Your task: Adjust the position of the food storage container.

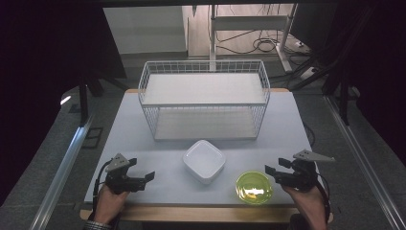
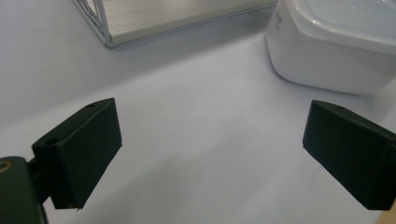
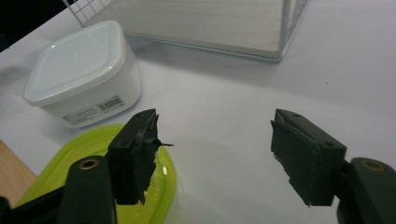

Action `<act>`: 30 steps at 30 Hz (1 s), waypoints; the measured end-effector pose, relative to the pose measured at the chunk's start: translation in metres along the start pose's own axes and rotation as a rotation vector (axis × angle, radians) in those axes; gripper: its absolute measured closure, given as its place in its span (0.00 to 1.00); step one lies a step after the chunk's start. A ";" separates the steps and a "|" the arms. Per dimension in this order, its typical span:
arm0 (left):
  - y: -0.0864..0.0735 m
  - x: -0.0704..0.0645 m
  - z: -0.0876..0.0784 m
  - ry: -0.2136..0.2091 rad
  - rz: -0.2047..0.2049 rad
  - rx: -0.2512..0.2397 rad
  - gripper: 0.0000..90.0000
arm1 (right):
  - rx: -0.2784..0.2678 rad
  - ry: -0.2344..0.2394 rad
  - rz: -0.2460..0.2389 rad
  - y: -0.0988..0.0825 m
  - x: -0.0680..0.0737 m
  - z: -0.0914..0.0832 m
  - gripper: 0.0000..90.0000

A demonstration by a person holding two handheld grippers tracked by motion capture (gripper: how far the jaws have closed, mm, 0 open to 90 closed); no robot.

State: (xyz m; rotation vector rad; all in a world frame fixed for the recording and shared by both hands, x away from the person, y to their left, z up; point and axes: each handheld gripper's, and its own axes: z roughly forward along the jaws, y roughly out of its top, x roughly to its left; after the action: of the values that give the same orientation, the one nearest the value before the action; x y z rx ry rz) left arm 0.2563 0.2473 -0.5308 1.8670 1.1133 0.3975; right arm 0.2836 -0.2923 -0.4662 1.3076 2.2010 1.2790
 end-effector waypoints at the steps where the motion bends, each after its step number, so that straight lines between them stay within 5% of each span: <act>1: 0.000 0.000 0.000 0.000 0.000 0.000 0.05 | 0.000 0.000 0.000 0.000 0.000 0.000 0.37; 13: -0.001 -0.003 0.004 0.013 0.041 0.022 0.05 | 0.039 0.064 -0.185 0.002 0.034 -0.008 0.62; 24: -0.002 -0.001 0.003 0.011 0.039 0.017 0.05 | 0.107 0.200 -0.282 0.003 0.069 -0.012 0.93; 30: -0.002 0.000 0.004 0.010 0.042 0.019 0.05 | 0.154 0.265 -0.313 -0.001 0.085 -0.012 0.98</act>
State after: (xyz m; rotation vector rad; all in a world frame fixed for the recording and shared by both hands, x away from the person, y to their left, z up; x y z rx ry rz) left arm 0.2572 0.2455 -0.5346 1.9097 1.0903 0.4219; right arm 0.2293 -0.2301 -0.4441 0.8297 2.6045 1.2379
